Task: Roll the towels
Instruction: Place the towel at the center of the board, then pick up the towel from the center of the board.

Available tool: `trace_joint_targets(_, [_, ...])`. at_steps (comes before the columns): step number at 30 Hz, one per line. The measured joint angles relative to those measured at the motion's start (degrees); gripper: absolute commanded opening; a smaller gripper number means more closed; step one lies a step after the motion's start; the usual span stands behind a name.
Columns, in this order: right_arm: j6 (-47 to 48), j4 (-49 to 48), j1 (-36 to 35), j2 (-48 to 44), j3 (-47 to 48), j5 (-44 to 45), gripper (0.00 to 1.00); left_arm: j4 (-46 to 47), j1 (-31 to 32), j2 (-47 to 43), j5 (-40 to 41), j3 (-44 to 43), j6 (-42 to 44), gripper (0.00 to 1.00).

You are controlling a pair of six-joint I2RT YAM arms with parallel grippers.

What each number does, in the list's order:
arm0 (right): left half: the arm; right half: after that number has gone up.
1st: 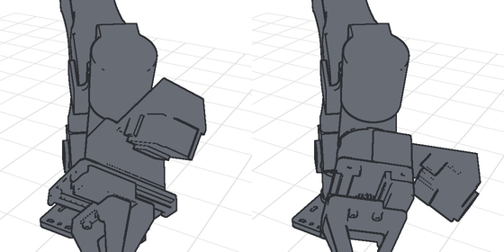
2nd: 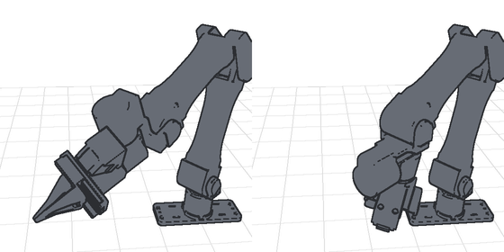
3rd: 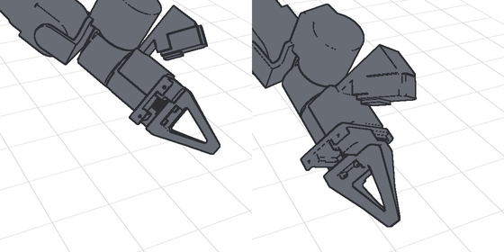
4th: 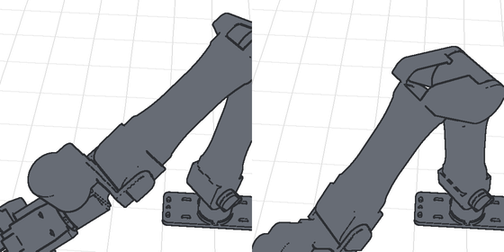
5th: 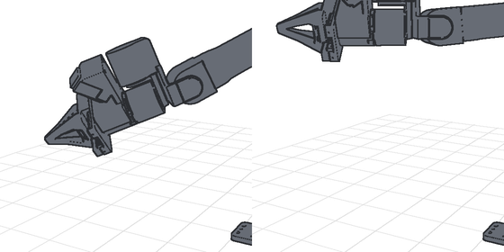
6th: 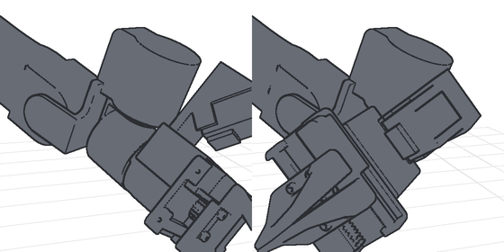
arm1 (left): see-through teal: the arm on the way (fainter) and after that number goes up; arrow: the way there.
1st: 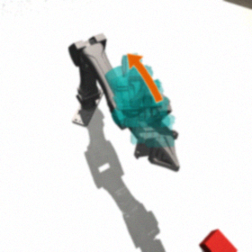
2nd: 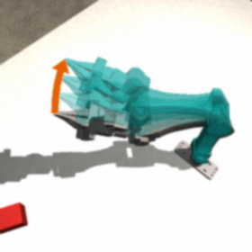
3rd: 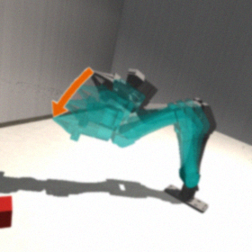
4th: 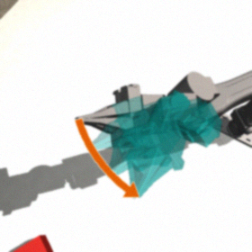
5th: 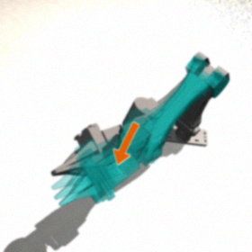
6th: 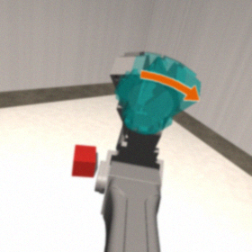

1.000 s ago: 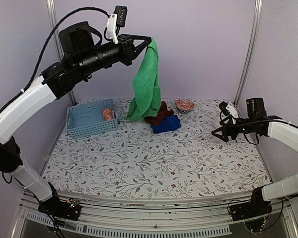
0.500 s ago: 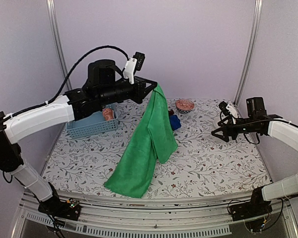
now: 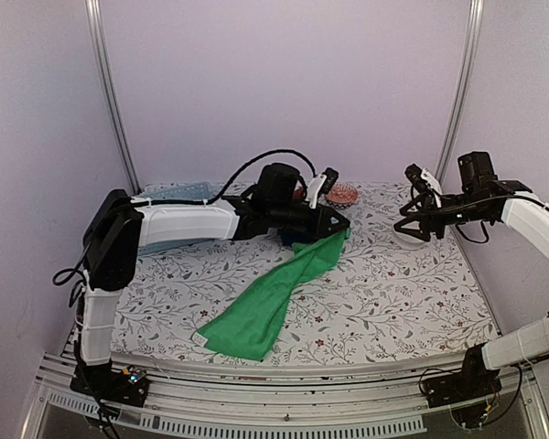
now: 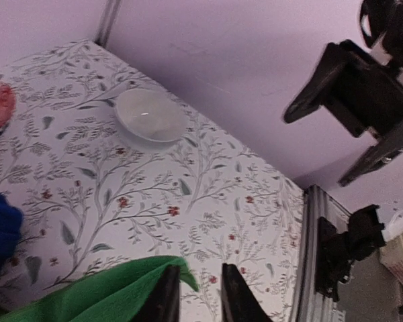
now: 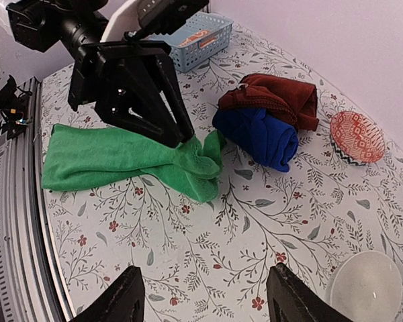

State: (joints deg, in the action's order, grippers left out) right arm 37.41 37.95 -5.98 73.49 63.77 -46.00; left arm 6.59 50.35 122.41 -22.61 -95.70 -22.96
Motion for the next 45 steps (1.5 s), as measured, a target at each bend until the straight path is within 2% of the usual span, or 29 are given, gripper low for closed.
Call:
trace_joint_targets(2, [1.07,2.14,0.0,0.0,-0.24,0.28,0.62,-1.09,1.22,1.38,-2.67,-2.73,0.74,0.48])
trace_joint_targets(6, [3.02,4.61,-0.31,0.0,-1.79,2.4,0.61,-6.71,3.39,-1.03,-3.26,-3.04,4.7,0.55])
trace_joint_targets(13, [5.64,5.22,-5.53,2.4,-5.49,10.49,0.59,-18.08,3.17,-21.84,8.48,18.78,7.91,0.54])
trace_joint_targets(17, [6.34,2.62,-9.2,7.06,-6.32,15.85,0.58,-24.13,1.68,-29.7,14.08,30.47,5.18,0.51])
trace_joint_targets(22, [7.3,-1.53,-17.0,13.92,-7.54,22.67,0.52,-33.0,-2.16,-36.13,16.13,42.29,-2.05,0.5])
trace_joint_targets(25, [7.58,-2.82,-20.17,18.34,-7.26,24.61,0.52,-37.18,-5.27,-42.14,15.89,46.56,-6.01,0.53])
trace_joint_targets(29, [7.69,-3.39,-21.46,25.24,-4.22,26.23,0.58,-39.06,-8.63,-49.22,13.57,51.63,-9.86,0.55])
trace_joint_targets(38, [7.65,-5.16,-21.38,33.16,1.16,28.28,0.59,-39.1,-10.12,-49.83,9.88,56.87,-12.15,0.54])
trace_joint_targets(42, [7.61,-5.49,-21.35,34.77,2.16,28.37,0.5,-37.79,-10.21,-49.46,10.21,57.42,-12.24,0.53])
trace_joint_targets(45, [7.3,-5.88,-21.35,35.23,2.47,28.44,0.29,-36.65,-10.29,-47.82,9.75,58.12,-12.26,0.53])
